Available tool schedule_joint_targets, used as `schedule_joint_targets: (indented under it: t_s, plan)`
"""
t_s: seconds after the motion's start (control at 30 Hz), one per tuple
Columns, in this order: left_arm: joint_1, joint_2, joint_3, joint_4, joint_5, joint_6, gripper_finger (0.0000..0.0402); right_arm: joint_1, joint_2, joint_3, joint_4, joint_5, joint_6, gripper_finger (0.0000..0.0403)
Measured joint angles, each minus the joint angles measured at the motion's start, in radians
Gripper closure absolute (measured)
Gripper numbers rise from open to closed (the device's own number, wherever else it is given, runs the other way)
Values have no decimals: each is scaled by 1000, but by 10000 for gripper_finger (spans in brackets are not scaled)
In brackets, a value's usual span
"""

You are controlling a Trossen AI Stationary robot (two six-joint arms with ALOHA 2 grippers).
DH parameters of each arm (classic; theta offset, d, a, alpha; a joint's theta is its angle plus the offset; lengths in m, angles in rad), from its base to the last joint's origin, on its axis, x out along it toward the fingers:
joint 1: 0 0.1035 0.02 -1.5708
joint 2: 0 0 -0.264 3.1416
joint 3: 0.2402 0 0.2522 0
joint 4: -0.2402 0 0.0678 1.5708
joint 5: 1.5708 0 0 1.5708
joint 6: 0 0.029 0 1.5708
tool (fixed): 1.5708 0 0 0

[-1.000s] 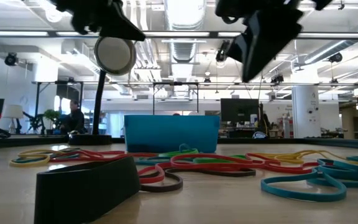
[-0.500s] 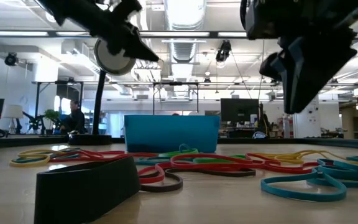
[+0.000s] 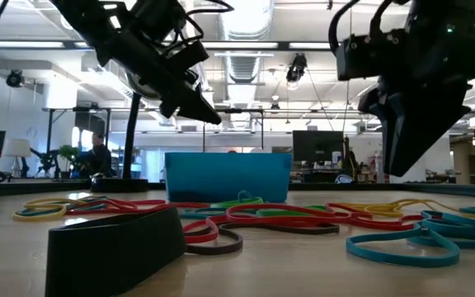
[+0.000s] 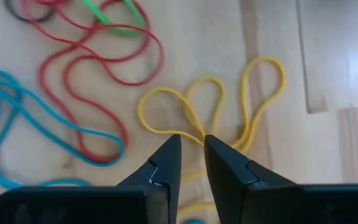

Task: Pick and place rubber bands into bin
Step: Put the yellow rubber band into the blue bin

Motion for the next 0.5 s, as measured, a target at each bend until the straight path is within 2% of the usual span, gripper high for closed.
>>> schedule_joint_targets:
  t_s: [0.27, 0.5]
  plan:
    - [-1, -9, 15, -4, 0, 0, 303, -11, 0, -49, -16, 8, 52, 289]
    - [-35, -60, 17, -18, -4, -2, 290, -11, 0, -77, 6, 6, 65, 264]
